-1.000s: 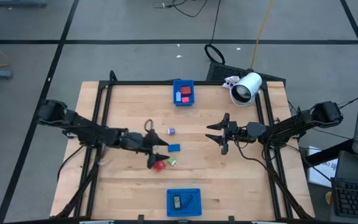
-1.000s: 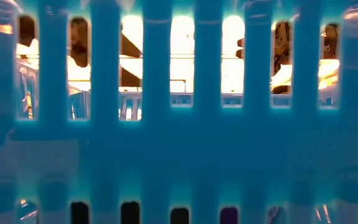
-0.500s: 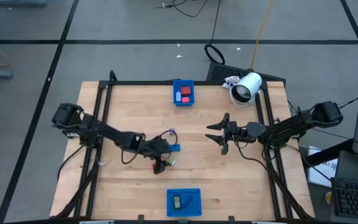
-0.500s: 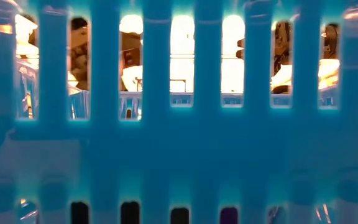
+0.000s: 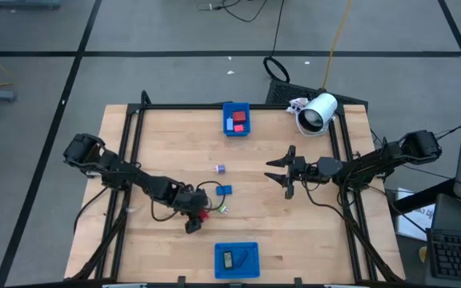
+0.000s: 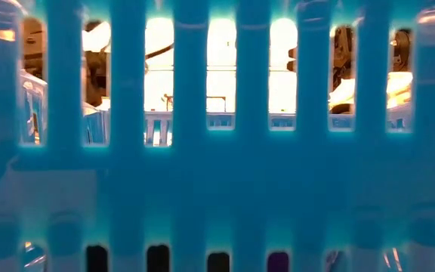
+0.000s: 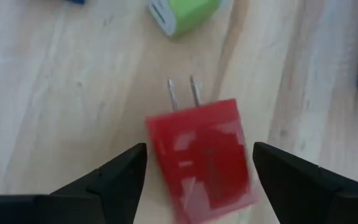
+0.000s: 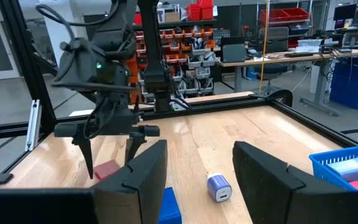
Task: Pick & Place Office items
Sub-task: Put the red charger adapter into the top blue bin
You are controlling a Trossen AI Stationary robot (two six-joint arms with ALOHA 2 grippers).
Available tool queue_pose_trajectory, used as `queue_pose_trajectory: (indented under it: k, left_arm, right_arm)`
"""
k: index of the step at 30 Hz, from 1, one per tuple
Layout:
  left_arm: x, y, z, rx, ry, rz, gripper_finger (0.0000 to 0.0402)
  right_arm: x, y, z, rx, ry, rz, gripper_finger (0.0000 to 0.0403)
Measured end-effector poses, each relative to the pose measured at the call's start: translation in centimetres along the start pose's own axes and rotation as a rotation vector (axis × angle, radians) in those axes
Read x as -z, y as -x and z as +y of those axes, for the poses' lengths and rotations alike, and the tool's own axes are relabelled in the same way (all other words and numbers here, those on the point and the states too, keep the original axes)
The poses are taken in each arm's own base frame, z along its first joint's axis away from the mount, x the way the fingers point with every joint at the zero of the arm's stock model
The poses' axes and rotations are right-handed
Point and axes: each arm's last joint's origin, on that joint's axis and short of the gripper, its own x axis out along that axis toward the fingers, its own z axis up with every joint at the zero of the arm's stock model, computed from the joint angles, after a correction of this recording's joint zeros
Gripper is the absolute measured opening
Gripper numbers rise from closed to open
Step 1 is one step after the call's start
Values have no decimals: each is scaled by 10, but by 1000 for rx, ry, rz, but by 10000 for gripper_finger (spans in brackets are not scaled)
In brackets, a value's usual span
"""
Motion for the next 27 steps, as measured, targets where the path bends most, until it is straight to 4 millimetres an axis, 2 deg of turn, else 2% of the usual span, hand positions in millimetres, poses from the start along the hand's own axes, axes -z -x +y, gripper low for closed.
queue_pose_trajectory:
  k: [6, 13, 20, 27]
  left_arm:
    - [2, 6, -10, -43, 46, 43, 275]
    - [6, 5, -11, -118, 95, -11, 274]
    - [9, 3, -9, -185, 60, -23, 273]
    - [13, -13, -6, -234, 45, 13, 273]
  right_arm:
    - [0, 0, 0, 0, 0, 0, 171]
    - [0, 0, 0, 0, 0, 0, 171]
    - [0, 0, 0, 0, -3, 0, 171]
    - [0, 0, 0, 0, -3, 1, 171]
